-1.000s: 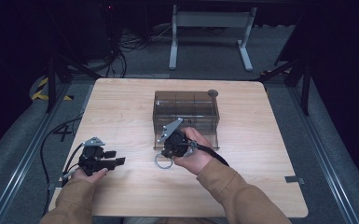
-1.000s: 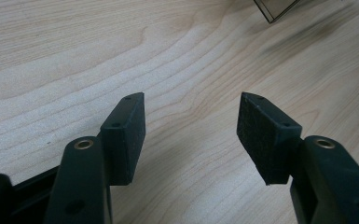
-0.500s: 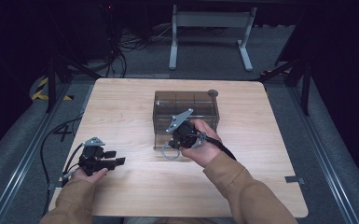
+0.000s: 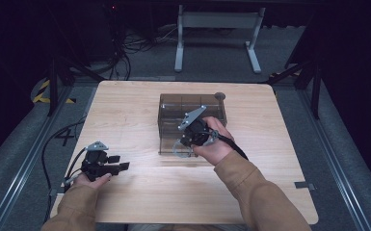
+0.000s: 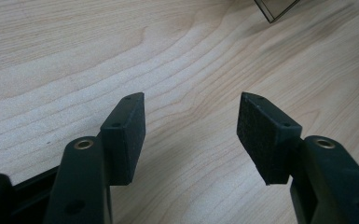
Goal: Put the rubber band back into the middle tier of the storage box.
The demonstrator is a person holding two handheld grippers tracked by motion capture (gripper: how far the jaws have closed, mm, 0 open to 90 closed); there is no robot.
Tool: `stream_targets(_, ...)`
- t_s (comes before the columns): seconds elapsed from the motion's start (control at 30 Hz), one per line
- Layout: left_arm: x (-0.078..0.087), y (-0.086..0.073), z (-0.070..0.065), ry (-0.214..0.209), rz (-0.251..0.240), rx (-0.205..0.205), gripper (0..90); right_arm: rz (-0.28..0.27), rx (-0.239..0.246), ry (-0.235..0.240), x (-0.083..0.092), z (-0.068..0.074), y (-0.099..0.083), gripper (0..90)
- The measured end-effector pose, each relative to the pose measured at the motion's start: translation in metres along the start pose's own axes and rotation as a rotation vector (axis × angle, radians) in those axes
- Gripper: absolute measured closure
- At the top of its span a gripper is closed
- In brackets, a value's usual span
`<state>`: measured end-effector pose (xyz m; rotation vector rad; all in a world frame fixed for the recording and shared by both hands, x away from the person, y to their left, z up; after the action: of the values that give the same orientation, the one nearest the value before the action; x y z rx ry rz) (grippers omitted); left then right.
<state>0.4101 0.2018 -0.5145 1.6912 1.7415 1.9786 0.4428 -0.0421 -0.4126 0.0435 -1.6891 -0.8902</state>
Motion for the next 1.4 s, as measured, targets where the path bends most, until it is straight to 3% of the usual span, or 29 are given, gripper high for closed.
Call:
stream_targets(0.23,0.000,0.000,0.000,0.000,0.000,0.000,43.1,0.009,-0.023,-0.015,-0.002,-0.010,-0.003,90.0)
stream_targets(0.8,0.000,0.000,0.000,0.000,-0.001,-0.001,43.0,0.028,-0.014,-0.058,-0.007,-0.034,-0.009,90.0)
stream_targets(1.4,0.000,0.000,0.000,0.000,0.000,-0.001,43.0,0.055,-0.013,-0.059,-0.023,-0.045,-0.021,90.0)
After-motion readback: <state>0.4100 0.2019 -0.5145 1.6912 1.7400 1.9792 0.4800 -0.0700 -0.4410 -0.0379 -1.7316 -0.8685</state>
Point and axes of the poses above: each handheld gripper's, and its own axes: x roughly backward along the jaws, y roughly out of its top, z roughly to its left, the point moved 9 cm from there along -x, roughly forward along the jaws, and after that the axes turned 8 degrees about -x, right-handed, at the moved point
